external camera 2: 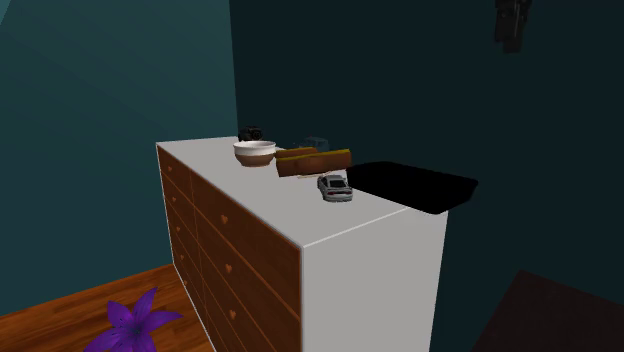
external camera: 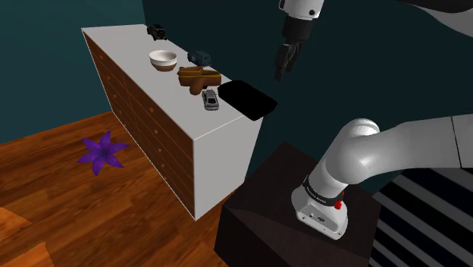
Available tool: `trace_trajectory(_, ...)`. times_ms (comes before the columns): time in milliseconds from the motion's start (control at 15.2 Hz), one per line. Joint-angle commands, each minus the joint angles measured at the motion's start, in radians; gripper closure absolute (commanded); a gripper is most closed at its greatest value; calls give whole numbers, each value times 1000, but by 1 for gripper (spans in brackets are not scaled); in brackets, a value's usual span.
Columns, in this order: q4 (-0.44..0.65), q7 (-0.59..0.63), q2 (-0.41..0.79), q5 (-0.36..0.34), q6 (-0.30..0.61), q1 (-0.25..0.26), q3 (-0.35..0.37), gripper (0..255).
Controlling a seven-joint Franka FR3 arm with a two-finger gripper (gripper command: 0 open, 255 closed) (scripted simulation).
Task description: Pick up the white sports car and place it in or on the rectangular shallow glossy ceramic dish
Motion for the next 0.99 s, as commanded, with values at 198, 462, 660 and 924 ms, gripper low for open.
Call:
trace_trajectory(198, -46, 44, 54, 7, 117, -4, 20, 0)
trace_trajectory(462, -87, 102, 149, 12, 273, -11, 46, 0)
trace_trajectory(660, -100, 146, 235, 11, 387, -17, 65, 0)
trace_trajectory(924, -94, 207, 366, 2, 533, -28, 87, 0)
